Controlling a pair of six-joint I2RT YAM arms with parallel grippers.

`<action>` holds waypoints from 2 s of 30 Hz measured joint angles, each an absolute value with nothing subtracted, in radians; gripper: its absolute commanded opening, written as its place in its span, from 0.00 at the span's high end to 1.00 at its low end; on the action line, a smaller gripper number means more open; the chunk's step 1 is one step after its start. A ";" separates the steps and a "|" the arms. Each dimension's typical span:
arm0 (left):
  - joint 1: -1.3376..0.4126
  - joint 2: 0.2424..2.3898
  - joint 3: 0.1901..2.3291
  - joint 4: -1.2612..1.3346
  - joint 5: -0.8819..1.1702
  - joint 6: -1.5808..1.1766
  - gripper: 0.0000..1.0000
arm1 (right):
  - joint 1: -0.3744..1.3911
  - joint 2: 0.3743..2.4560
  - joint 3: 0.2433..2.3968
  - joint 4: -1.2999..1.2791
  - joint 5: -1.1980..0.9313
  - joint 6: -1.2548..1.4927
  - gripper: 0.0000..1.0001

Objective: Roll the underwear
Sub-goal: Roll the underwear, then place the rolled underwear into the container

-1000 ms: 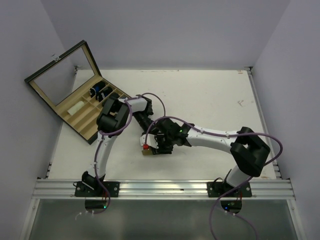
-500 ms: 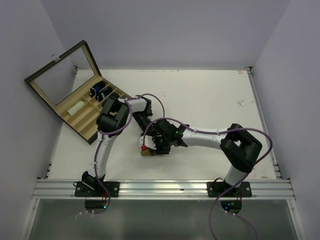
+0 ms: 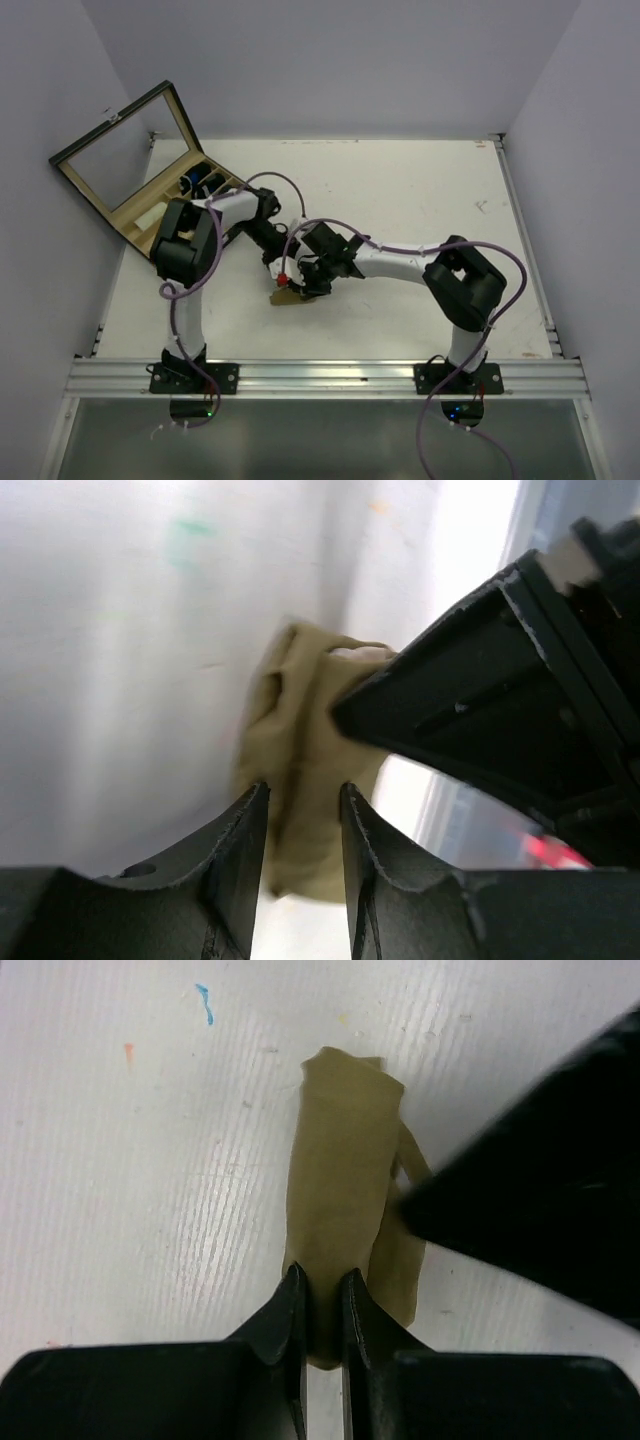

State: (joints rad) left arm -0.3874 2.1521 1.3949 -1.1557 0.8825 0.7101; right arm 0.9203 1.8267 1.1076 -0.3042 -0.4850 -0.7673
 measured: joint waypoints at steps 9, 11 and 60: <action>-0.082 1.670 1.257 -0.585 0.764 0.549 0.50 | 0.852 1.998 1.325 -0.470 -0.690 -0.721 1.00; -0.055 1.549 1.215 -0.514 0.736 0.550 0.48 | 0.827 2.055 1.389 -0.521 -0.759 -0.690 1.00; -0.847 1.317 0.505 -0.113 0.178 0.980 0.68 | 0.656 2.501 1.744 -0.988 -1.266 -0.358 0.94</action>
State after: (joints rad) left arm -0.8474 1.3170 0.5045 -0.1131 0.1780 0.9802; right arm 0.6556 2.5011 1.7443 -0.9878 -1.2655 -0.3580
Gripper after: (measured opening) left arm 0.399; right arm 0.118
